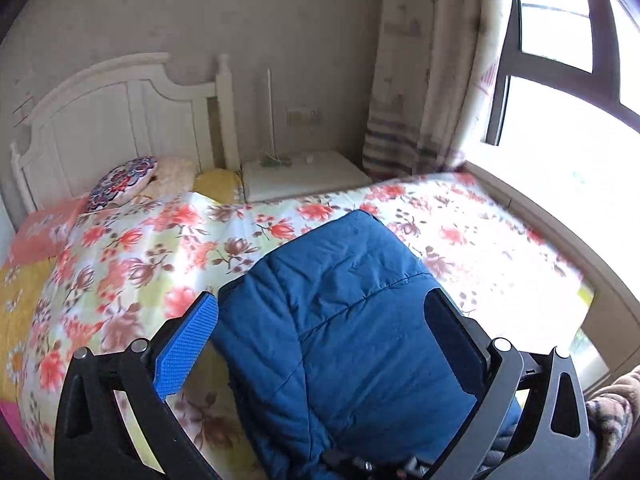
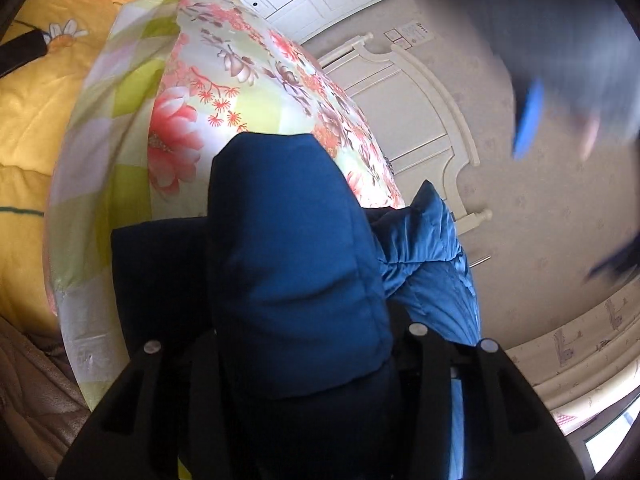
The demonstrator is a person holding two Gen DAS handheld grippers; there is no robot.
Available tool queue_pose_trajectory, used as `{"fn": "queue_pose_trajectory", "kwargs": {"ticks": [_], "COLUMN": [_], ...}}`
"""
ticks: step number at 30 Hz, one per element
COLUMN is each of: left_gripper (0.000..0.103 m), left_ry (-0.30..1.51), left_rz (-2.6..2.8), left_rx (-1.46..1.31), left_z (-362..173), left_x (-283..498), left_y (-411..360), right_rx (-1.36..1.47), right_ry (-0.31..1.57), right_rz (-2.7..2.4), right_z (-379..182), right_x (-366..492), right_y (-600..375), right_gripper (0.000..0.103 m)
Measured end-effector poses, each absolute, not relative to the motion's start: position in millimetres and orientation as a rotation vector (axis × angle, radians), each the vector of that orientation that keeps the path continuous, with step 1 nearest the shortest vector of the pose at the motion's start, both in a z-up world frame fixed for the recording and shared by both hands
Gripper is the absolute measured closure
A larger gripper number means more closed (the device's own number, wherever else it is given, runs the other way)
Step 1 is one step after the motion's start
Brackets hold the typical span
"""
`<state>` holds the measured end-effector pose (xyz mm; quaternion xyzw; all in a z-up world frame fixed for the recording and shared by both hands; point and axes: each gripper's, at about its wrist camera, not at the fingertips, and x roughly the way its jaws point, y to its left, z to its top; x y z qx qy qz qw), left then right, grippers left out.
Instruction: Fold large clothes
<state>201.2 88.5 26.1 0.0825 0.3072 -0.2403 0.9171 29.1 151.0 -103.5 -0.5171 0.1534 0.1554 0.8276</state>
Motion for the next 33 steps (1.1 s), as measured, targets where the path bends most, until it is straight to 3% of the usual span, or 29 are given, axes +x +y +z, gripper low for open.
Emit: {"fn": "queue_pose_trajectory", "kwargs": {"ticks": [4, 6, 8, 10, 12, 17, 19, 23, 27, 28, 30, 33], "left_gripper": [0.004, 0.004, 0.004, 0.004, 0.004, 0.004, 0.004, 0.004, 0.004, 0.004, 0.004, 0.004], "left_ry": [0.862, 0.855, 0.859, 0.833, 0.816, 0.818, 0.808, 0.787, 0.773, 0.770, 0.770, 0.811], "left_rz": [-0.424, -0.466, -0.458, -0.421, -0.394, -0.384, -0.375, -0.339, -0.302, -0.289, -0.245, -0.239], "left_rx": [0.206, 0.202, 0.112, 0.103, 0.097, 0.049, 0.050, 0.055, 0.056, 0.054, 0.043, 0.009], "left_z": [-45, -79, -89, -95, -96, -96, -93, -92, -91, -92, -92, -98], "left_x": [282, 296, 301, 294, 293, 297, 292, 288, 287, 286, 288, 296], "left_y": [60, 64, 79, 89, 97, 104, 103, 104, 106, 107, 112, 119], "right_rx": [-1.099, -1.115, -1.153, -1.135, -1.015, -0.642, -0.548, -0.323, -0.287, -0.284, -0.295, -0.185], "right_ry": [0.288, 0.276, 0.283, 0.311, 0.353, 0.339, 0.299, 0.368, 0.525, 0.635, 0.825, 0.887], "right_rz": [0.318, 0.324, 0.343, 0.432, 0.596, 0.758, 0.649, 0.486, 0.384, 0.368, 0.368, 0.396], "right_z": [-106, -108, -114, -105, -81, -3, 22, 47, 34, 13, -37, -69], "right_x": [28, 22, 14, 2, -13, -11, 18, 122, 234, 272, 327, 357], "right_y": [148, 144, 140, 128, 105, 18, -20, -79, -86, -83, -74, -82], "right_gripper": [0.056, 0.053, 0.053, 0.045, 0.029, 0.031, 0.031, 0.058, 0.059, 0.059, 0.051, 0.047]}}
